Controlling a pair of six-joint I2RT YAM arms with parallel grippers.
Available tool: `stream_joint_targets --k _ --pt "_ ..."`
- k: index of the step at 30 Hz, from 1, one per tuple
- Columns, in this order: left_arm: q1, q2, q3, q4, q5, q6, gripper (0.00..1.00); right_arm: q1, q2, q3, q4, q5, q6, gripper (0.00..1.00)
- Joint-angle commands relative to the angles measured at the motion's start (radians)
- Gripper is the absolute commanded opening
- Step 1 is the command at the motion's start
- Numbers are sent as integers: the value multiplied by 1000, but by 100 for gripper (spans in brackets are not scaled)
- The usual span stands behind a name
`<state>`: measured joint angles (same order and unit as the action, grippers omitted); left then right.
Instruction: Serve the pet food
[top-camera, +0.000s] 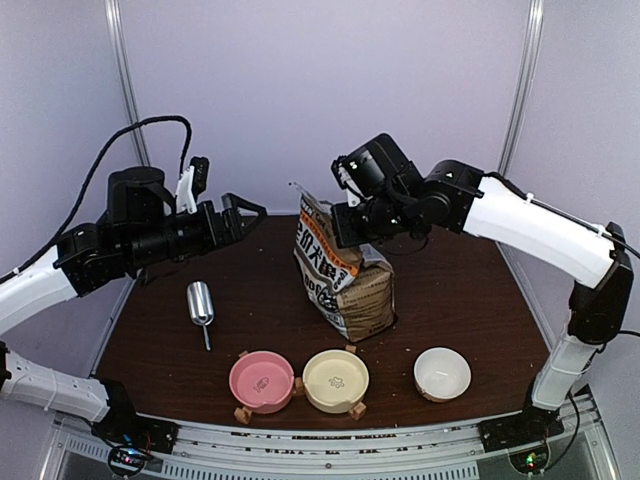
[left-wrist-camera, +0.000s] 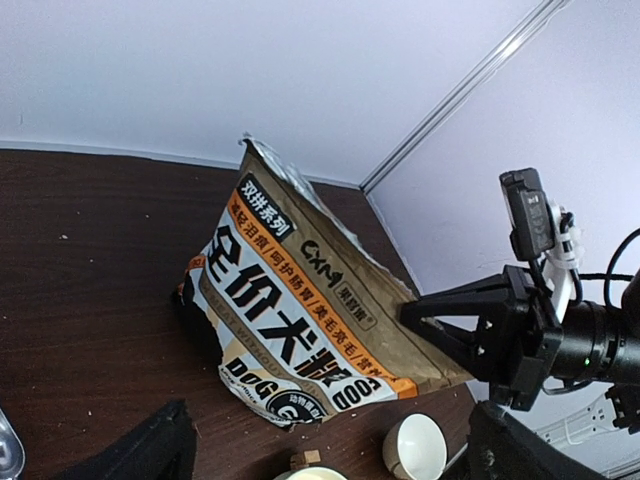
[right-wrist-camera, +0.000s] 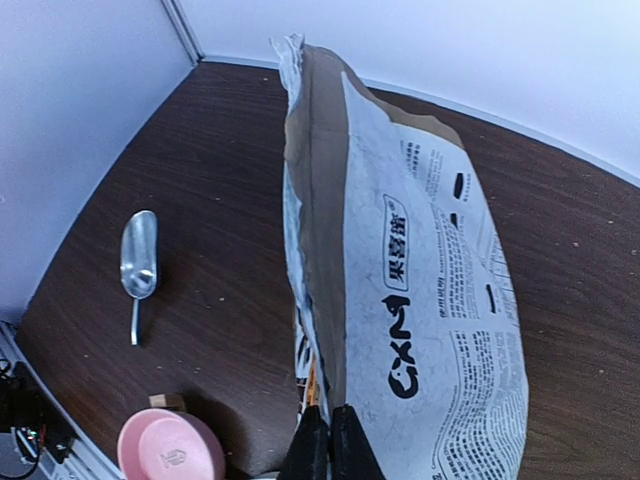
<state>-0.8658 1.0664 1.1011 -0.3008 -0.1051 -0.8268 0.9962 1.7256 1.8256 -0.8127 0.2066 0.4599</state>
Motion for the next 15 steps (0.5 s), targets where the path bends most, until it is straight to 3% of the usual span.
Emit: stream_joint_targets --k 1,9,15 --pt "-1 13 -4 40 8 -35 98 49 2 30 252 -120 55 0" --pt "-1 89 19 112 72 -57 93 52 -56 -72 265 -95 51 2" --pt "-1 199 68 187 151 -87 85 51 -130 -165 272 -81 40 32"
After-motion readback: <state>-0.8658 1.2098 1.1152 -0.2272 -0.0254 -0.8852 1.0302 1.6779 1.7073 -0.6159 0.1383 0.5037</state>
